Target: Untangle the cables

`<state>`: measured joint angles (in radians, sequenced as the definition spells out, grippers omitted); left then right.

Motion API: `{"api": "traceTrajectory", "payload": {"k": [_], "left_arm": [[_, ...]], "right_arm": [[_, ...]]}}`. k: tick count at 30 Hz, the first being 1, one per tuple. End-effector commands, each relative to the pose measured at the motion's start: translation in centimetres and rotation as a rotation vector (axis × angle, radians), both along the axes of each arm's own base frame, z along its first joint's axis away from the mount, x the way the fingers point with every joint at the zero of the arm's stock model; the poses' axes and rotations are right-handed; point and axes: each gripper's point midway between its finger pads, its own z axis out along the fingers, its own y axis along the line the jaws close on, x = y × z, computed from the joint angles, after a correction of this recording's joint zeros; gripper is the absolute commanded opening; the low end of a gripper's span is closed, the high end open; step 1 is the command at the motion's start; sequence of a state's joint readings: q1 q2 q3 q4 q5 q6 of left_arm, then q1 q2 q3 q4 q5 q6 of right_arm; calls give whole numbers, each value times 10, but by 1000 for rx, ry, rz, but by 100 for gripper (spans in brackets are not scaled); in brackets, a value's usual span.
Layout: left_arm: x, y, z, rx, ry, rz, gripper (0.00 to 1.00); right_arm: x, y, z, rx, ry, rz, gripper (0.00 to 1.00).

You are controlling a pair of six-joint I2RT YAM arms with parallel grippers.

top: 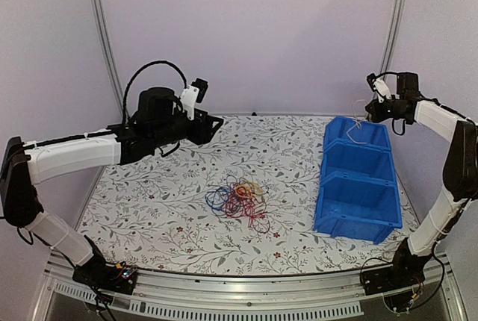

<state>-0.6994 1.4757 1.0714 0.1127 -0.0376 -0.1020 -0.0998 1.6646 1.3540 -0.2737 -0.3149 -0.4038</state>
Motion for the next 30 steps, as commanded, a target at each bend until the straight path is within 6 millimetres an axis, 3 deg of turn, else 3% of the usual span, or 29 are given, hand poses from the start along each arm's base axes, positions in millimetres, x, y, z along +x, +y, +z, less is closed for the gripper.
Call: {"api": "traceTrajectory", "payload": {"k": [1,3,5,13,15,18,25,28,30], "left_arm": [[-4,3,6,-14,-7,-1,59],[-4,4,5,-10,-7,3,59],[-4,4,5,-8,-7,7,59],[-1,6,0,14,2,22,60],[0,5,-3,22,10,20,60],[1,3,-15,49,42,17,60],[-13,-20,-54,137,244,-44,58],[-32,-31,-74,80,351,-97,57],[-41,-26,-86,21,404,-72,65]], "right_arm": [[4,-5,-18,-3,47,-22,11],[4,-5,-22,3,83,-22,31],[2,-3,-25,24,120,-18,41],[-40,34,12,76,54,76,53],[-58,60,17,65,38,167,53],[-96,119,16,50,29,379,49],[-165,229,-17,-18,72,734,40],[-172,259,-38,-52,107,806,37],[-166,278,-44,-56,113,831,37]]}}
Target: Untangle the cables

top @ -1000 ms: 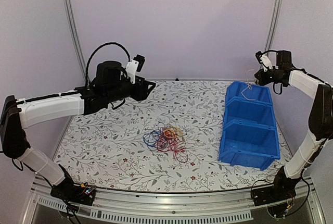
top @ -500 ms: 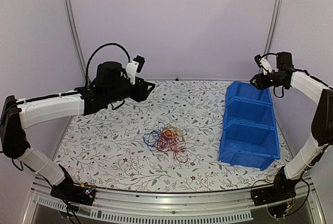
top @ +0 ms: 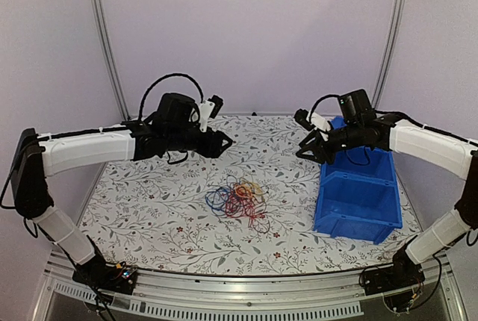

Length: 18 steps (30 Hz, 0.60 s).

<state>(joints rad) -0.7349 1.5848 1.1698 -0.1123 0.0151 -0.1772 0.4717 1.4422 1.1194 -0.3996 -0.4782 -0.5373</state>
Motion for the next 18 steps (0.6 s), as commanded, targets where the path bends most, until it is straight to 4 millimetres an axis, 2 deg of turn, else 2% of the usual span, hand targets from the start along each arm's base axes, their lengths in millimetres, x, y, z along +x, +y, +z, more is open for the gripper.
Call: {"api": "traceTrajectory", "payload": {"k": [1,2,3,4,5,9,11,12,15,18], "left_arm": [[-33,0,-37,-88,190,9,66],[-40,1,-42,-111,202,7,66],[-44,2,-37,-151,188,11,67],[-48,4,-39,-173,185,25,67],[-53,6,-43,-182,187,32,68],[-73,6,-65,-176,253,42,67],[-82,5,-76,-177,281,44,66],[-86,5,-80,-183,287,42,65],[-97,2,-85,-213,285,33,65],[-100,2,-91,-216,297,43,64]], "right_arm": [[8,35,-23,-43,11,65,37],[12,47,-35,-52,43,84,39],[15,59,-46,-69,73,105,42],[18,70,-50,-86,85,123,43],[20,81,-72,-123,127,142,44],[30,110,-109,-170,152,189,47],[40,121,-117,-182,130,187,47],[44,126,-128,-201,137,190,47],[50,138,-147,-224,157,210,47],[55,144,-153,-218,152,207,47]]}}
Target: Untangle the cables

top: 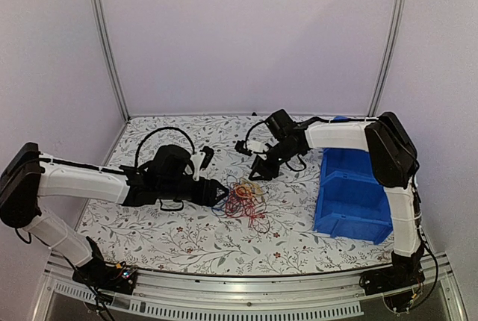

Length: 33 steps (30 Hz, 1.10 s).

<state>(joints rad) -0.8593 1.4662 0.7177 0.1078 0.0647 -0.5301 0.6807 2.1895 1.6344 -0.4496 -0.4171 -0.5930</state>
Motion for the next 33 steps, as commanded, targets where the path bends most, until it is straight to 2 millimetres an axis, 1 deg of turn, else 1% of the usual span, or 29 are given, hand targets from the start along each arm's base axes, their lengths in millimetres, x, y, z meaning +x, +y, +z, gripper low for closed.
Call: {"api": "traceTrajectory", "payload": {"k": [1,3,4,6,7,9,11,12,15,18,19,23,28,30,32,33], "left_arm": [[-2,-7,10,-76,-15,30,63],[-3,-10,8,-72,-12,29,63],[-3,-11,7,-67,-13,32,62],[-1,-12,8,-60,-22,43,62],[6,-10,9,-47,-45,75,63],[18,-10,15,-36,-97,113,64],[33,-14,20,-19,-152,144,64],[42,-18,25,-19,-181,159,65],[62,-32,30,-10,-237,184,65],[78,-47,31,-14,-276,191,64],[84,-48,31,-11,-277,215,63],[106,-49,18,9,-263,297,57],[128,-47,-4,-24,-260,348,52],[136,-48,-19,-38,-230,354,48],[142,-49,-35,-42,-189,349,43],[143,-49,-41,-47,-168,350,42]], "right_arm": [[11,9,-6,-8,-19,-2,46],[14,13,-9,-7,-17,-4,42],[16,14,-9,-5,-18,-5,36],[16,16,-11,3,-15,-1,19],[15,17,-9,12,-10,3,13],[11,19,4,43,-1,3,0],[7,20,22,84,4,-6,0],[5,21,40,116,3,-12,0],[-2,21,76,165,13,-37,0],[-9,18,94,174,28,-50,0],[-11,17,100,179,31,-55,0],[-21,14,119,205,53,-53,0],[-43,12,159,276,91,-8,0],[-54,11,179,302,98,34,0],[-63,8,205,337,67,75,0],[-68,4,227,366,17,96,0]]}}
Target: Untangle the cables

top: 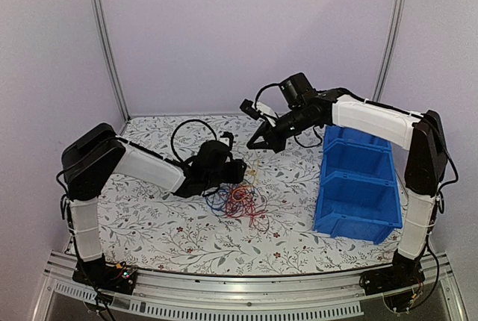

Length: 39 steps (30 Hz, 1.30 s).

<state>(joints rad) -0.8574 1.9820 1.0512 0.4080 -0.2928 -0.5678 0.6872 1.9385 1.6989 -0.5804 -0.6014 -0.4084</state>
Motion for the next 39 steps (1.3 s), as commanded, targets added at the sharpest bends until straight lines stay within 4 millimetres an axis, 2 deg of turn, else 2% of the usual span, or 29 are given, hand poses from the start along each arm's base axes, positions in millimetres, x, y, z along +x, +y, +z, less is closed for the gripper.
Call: {"api": "traceTrajectory", "payload": {"k": [1,7,9,10,11,12,14,20,24,28,33,36,39], "left_arm": [[21,0,-14,-86,45,17,41],[23,10,-28,-121,81,-14,22],[22,12,-34,-111,95,-23,18],[21,12,-35,-108,98,-29,17],[19,14,-33,-107,96,-33,17],[16,15,-28,-113,86,-41,18],[8,19,2,-154,22,-64,22],[-30,49,82,-160,-186,-55,42],[-58,55,140,-157,-346,-92,51],[-82,54,184,-177,-460,-143,54],[-101,36,214,-220,-549,-255,57],[-107,19,218,-231,-576,-335,55],[-104,5,222,-230,-587,-362,55]], "right_arm": [[-34,-9,101,154,-127,96,0],[-54,-48,250,427,-339,128,0],[-58,-59,281,479,-391,120,0],[-59,-64,291,495,-421,102,0],[-58,-66,293,501,-439,85,0],[-57,-67,292,506,-446,67,0],[-53,-68,279,498,-426,44,0],[-29,-56,209,429,-285,-15,0],[-21,-50,174,394,-225,-34,0],[-14,-45,146,358,-178,-53,0],[-14,-36,123,331,-135,-50,0],[-17,-30,117,324,-122,-38,0],[-21,-25,114,319,-110,-24,0]]}}
